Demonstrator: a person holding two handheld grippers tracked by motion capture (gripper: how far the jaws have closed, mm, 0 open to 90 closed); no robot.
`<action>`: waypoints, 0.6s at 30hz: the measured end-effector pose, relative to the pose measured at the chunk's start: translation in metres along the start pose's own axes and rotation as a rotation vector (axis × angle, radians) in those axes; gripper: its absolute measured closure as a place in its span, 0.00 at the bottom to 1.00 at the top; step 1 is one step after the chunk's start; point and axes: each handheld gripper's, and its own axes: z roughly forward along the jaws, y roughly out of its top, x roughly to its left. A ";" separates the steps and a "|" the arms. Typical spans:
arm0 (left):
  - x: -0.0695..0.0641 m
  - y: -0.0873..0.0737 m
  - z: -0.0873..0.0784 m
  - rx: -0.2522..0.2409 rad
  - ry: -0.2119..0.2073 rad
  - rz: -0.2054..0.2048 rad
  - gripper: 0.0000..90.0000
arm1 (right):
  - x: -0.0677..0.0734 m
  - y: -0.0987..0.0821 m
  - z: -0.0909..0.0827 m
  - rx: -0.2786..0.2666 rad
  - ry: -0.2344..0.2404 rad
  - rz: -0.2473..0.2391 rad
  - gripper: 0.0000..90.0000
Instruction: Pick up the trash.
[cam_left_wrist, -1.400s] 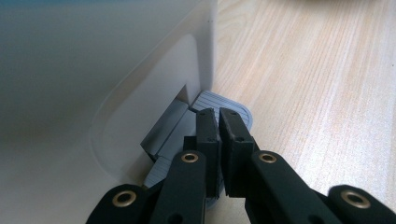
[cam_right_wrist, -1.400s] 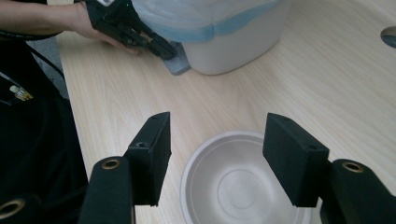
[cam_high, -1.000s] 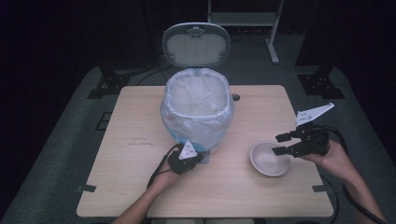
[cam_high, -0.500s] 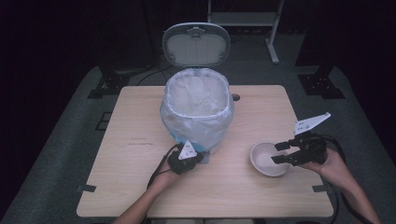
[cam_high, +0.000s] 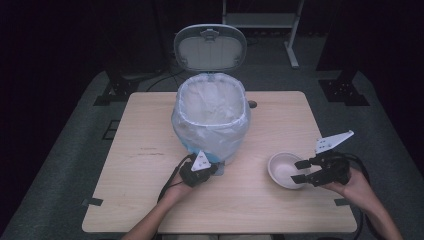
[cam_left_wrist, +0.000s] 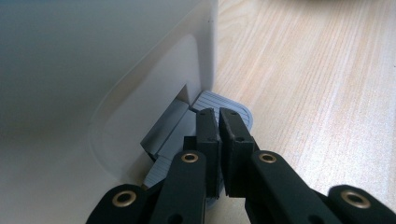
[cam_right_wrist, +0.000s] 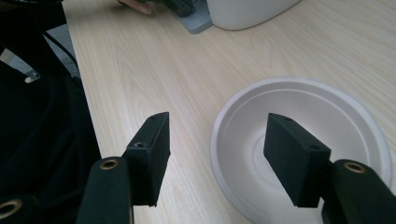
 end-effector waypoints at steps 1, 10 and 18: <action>0.000 0.000 0.000 0.000 0.000 -0.001 0.97 | 0.000 -0.001 0.001 0.001 0.000 -0.004 0.44; 0.000 0.000 0.000 0.003 0.003 0.004 0.97 | 0.003 -0.011 0.012 0.017 0.007 -0.002 0.43; -0.001 0.000 0.000 -0.007 0.001 -0.010 0.97 | 0.002 -0.019 0.021 0.026 0.011 0.002 0.44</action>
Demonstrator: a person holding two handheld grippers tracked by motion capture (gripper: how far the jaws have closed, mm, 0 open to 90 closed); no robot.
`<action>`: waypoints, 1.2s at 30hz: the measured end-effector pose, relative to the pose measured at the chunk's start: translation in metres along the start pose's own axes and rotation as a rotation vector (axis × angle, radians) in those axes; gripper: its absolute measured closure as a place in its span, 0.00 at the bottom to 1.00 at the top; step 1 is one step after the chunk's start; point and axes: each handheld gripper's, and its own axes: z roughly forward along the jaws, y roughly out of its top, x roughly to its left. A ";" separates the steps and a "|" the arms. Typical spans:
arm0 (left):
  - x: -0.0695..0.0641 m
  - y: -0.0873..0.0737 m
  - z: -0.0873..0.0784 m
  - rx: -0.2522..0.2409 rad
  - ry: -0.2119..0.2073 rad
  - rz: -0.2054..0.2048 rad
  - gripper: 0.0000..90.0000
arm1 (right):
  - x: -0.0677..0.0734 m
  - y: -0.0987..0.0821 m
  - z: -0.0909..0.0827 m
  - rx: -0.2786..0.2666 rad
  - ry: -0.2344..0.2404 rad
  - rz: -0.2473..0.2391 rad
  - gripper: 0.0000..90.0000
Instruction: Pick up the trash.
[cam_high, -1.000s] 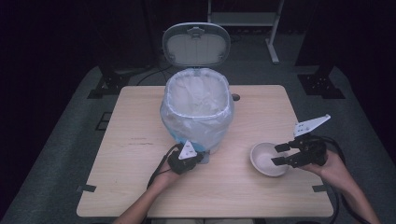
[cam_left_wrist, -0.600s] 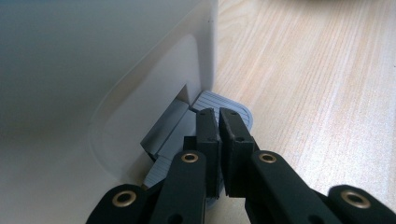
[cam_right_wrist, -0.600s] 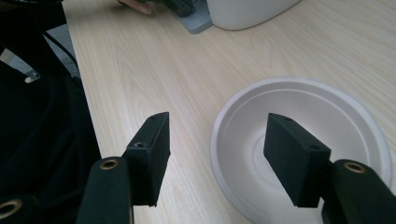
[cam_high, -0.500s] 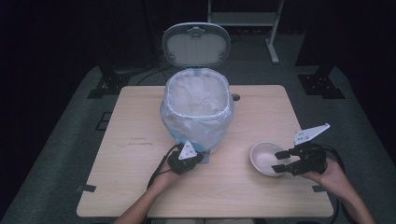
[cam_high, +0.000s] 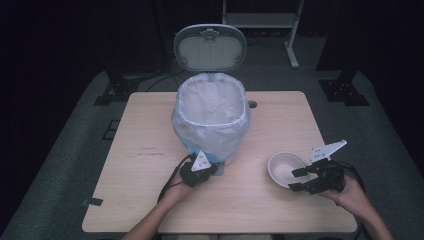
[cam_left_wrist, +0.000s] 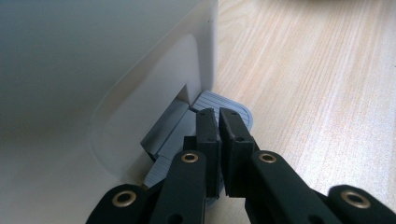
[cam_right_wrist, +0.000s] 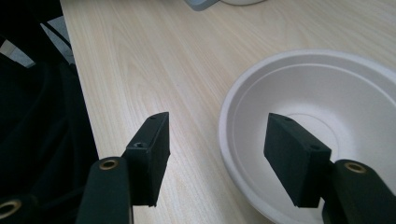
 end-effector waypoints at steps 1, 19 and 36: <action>0.000 0.000 0.000 -0.002 0.000 -0.002 0.97 | 0.000 -0.001 0.001 0.001 0.001 0.001 0.44; -0.001 0.000 0.000 -0.007 0.000 -0.007 0.97 | 0.000 -0.008 0.021 0.034 -0.019 -0.019 0.44; -0.001 0.000 0.001 -0.011 -0.001 -0.012 0.97 | -0.001 -0.011 0.036 0.064 -0.039 -0.042 0.46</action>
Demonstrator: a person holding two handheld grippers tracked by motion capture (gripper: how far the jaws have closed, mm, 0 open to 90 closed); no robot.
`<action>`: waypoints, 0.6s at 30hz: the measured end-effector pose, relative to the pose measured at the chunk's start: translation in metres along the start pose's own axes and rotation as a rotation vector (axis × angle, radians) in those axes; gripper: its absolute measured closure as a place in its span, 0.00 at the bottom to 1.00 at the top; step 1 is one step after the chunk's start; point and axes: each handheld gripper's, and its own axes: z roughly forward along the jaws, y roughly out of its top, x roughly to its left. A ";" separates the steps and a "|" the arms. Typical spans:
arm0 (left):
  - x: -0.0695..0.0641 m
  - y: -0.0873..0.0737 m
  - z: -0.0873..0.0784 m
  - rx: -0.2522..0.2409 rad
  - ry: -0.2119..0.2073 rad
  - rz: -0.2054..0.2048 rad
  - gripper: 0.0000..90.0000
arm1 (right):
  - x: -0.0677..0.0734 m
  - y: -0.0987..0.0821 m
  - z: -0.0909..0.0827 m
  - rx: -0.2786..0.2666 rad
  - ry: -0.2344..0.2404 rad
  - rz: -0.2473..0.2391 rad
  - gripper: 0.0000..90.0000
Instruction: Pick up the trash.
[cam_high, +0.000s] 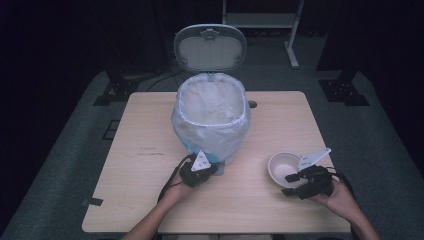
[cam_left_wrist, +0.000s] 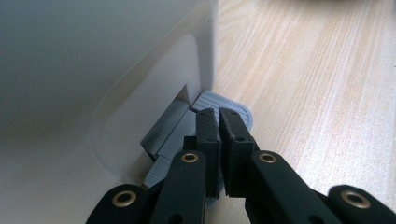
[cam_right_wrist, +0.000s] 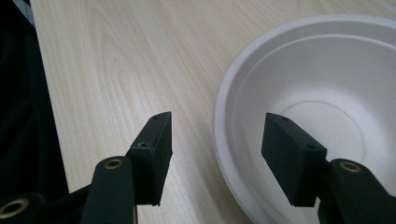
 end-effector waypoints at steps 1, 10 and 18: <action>0.000 0.000 0.000 0.000 0.000 0.000 0.97 | 0.000 0.000 0.001 0.005 -0.004 -0.001 0.46; 0.000 0.000 0.000 0.001 0.001 0.001 0.97 | 0.002 0.000 0.008 0.028 -0.024 -0.020 0.49; 0.000 0.000 0.000 0.003 0.000 0.003 0.97 | 0.002 -0.001 0.012 0.041 -0.040 -0.034 0.53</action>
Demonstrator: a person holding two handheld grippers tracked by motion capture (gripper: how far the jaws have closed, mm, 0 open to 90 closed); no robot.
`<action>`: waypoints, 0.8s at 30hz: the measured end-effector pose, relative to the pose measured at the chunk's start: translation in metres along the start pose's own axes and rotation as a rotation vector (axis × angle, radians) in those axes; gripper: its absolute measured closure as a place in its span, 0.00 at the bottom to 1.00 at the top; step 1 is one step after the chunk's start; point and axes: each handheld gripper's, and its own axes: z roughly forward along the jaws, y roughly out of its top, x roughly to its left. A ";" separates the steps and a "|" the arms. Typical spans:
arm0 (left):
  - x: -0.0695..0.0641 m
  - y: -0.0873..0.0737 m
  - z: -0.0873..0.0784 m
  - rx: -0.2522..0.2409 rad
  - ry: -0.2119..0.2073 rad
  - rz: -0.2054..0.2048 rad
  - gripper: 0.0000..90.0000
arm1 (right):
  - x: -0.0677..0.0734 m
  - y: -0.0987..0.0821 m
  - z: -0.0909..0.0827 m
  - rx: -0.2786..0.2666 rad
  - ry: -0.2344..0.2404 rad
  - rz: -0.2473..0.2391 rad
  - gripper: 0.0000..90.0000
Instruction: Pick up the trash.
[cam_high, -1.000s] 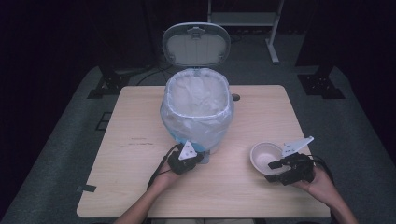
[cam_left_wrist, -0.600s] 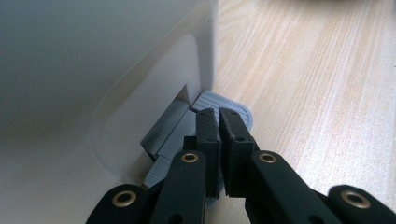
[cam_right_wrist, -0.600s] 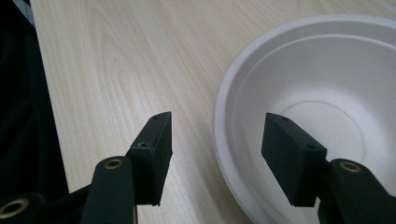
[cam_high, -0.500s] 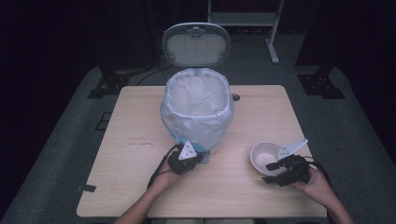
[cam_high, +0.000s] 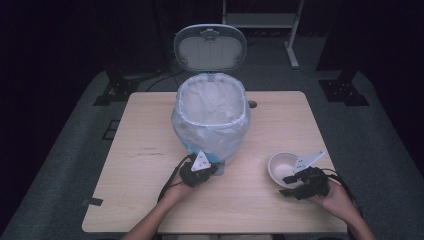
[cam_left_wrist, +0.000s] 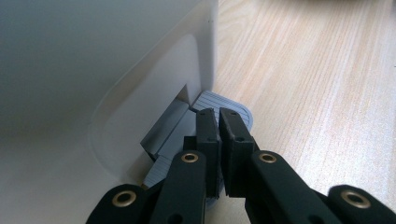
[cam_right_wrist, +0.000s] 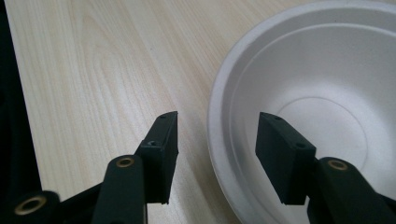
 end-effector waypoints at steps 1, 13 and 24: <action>0.000 0.000 0.000 0.000 0.000 0.000 0.97 | 0.000 0.000 0.001 0.000 -0.003 -0.004 0.54; 0.000 0.000 0.000 -0.003 -0.001 -0.002 0.97 | -0.001 0.001 0.003 0.012 0.000 -0.010 0.64; 0.000 -0.001 0.000 -0.004 -0.002 -0.005 0.97 | 0.000 0.006 -0.002 0.014 0.001 -0.022 0.74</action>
